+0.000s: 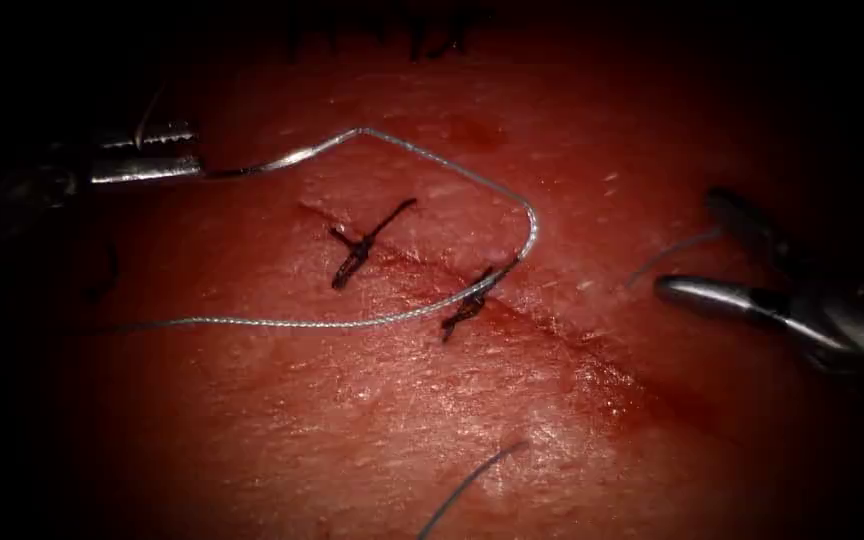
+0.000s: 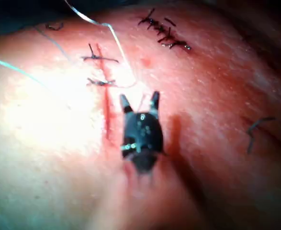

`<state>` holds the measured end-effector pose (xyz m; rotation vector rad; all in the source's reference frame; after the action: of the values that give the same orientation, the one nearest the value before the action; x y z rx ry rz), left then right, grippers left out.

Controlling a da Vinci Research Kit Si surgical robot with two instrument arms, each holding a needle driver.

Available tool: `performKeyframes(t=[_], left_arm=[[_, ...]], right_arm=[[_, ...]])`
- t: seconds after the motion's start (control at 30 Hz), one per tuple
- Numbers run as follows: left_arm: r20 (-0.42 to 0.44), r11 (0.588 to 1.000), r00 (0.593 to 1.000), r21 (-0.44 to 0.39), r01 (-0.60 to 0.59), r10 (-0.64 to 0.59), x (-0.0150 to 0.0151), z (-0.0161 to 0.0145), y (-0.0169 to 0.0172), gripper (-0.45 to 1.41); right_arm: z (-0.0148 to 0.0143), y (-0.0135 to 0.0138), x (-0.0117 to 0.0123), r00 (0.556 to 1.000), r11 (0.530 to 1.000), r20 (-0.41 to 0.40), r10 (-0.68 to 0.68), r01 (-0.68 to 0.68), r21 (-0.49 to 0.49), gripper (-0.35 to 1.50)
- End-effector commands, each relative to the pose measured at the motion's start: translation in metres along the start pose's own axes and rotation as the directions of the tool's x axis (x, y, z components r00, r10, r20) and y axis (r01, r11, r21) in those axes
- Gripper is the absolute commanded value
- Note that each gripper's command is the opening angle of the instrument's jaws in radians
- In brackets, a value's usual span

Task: Wound Closure
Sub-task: Right gripper picks up the tail end and pulls to lengthen slightly

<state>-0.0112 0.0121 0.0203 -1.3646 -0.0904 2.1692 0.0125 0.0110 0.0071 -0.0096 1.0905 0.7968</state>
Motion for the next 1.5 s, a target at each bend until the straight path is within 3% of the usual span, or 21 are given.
performKeyframes(t=[0.03,0.1,0.3,0.37,0.4,0.73,1.17,1.5], left_arm=[[0.000,1.000,1.000,-0.001,-0.001,0.001,-0.0002,0.0007,0.0000,-0.45],[0.000,1.000,1.000,-0.002,-0.001,0.001,-0.0003,0.0007,0.0000,-0.45],[0.000,1.000,1.000,-0.002,-0.001,0.001,-0.0003,0.0007,0.0000,-0.45],[0.000,1.000,1.000,-0.002,-0.001,0.001,-0.0003,0.0007,0.0000,-0.45],[0.000,1.000,1.000,-0.002,-0.001,0.001,-0.0003,0.0007,0.0000,-0.45],[0.000,1.000,1.000,-0.002,-0.001,0.001,-0.0003,0.0007,0.0000,-0.45],[0.000,1.000,1.000,-0.002,-0.001,0.001,-0.0003,0.0007,0.0000,-0.45],[0.000,1.000,1.000,-0.001,-0.011,0.011,-0.0001,0.0009,0.0000,-0.45]], right_arm=[[0.0010,-0.0005,-0.0011,1.000,1.000,-0.002,0.017,-0.017,0.005,1.36],[0.0011,-0.0006,-0.0017,0.999,0.999,-0.003,0.042,-0.042,0.006,1.33],[0.0014,-0.0006,-0.0026,0.996,0.996,-0.010,0.087,-0.087,0.019,0.73],[0.0014,-0.0006,-0.0027,0.996,0.996,-0.005,0.092,-0.092,0.002,-0.23],[0.0014,-0.0007,-0.0031,0.996,0.996,0.006,0.089,-0.089,-0.027,-0.35],[0.0010,0.0004,-0.0032,0.996,0.995,0.030,0.088,-0.086,-0.047,-0.35],[0.0019,0.0021,0.0001,0.991,0.990,0.051,0.125,-0.122,-0.068,-0.35],[0.0022,0.0016,0.0007,0.990,0.990,0.060,0.129,-0.126,-0.060,-0.35]])
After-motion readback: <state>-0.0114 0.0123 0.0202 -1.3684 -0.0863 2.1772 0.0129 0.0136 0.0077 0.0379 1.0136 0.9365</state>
